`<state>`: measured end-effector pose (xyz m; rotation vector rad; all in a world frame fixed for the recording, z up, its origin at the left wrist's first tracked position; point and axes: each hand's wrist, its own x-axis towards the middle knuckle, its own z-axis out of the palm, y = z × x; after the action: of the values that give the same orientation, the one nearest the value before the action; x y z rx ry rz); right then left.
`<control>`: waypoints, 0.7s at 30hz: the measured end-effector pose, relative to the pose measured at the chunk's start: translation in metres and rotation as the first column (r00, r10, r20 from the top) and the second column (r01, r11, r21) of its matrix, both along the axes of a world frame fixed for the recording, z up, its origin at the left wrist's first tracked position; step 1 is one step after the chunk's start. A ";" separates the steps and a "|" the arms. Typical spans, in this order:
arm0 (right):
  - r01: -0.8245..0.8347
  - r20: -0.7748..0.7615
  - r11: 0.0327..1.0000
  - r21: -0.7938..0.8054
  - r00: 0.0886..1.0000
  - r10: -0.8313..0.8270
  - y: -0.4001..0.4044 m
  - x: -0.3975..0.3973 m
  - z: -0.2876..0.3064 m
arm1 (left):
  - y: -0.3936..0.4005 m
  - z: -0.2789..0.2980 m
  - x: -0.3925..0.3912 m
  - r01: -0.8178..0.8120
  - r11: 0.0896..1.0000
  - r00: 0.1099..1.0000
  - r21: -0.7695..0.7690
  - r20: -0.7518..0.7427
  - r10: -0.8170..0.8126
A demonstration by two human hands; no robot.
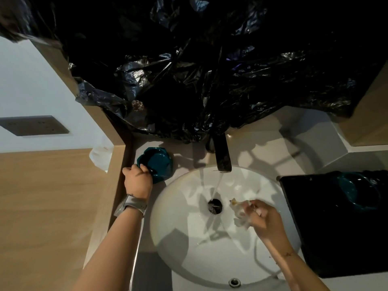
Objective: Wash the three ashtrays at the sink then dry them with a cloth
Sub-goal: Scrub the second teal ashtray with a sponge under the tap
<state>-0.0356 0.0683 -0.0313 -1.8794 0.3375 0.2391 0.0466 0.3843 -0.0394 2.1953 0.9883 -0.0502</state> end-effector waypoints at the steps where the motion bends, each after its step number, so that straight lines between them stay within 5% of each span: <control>1: 0.022 0.022 1.000 0.002 0.999 -0.022 -0.003 0.001 0.004 | -0.003 0.005 0.000 -0.008 1.000 1.000 0.014 0.005 0.008; 3: 0.046 0.058 0.998 -0.035 0.997 -0.044 -0.007 0.003 0.010 | -0.009 0.016 -0.005 -0.022 0.999 0.999 0.049 0.038 0.020; 6: 0.172 -0.025 0.973 0.152 0.985 -0.170 -0.028 0.003 0.020 | -0.033 0.037 -0.032 -0.005 0.995 0.977 0.104 0.212 -0.017; 9: 0.269 -0.166 0.887 0.375 0.961 -0.221 -0.055 -0.002 0.038 | -0.085 0.055 -0.075 0.170 0.985 0.927 -0.008 0.342 -0.157; 14: 0.348 -0.336 0.737 0.579 0.926 -0.173 -0.105 -0.018 0.049 | -0.195 0.044 -0.100 0.566 0.806 0.806 -0.171 0.319 -0.499; 21: 0.263 -0.339 0.699 0.664 0.940 -0.032 -0.180 -0.030 0.052 | -0.330 0.041 -0.028 0.732 0.622 0.678 -0.280 0.199 -0.708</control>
<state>-0.0655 -0.1114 0.0209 -1.0354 0.5226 0.4772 0.0183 0.0544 0.0021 2.1005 -0.0277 -0.4819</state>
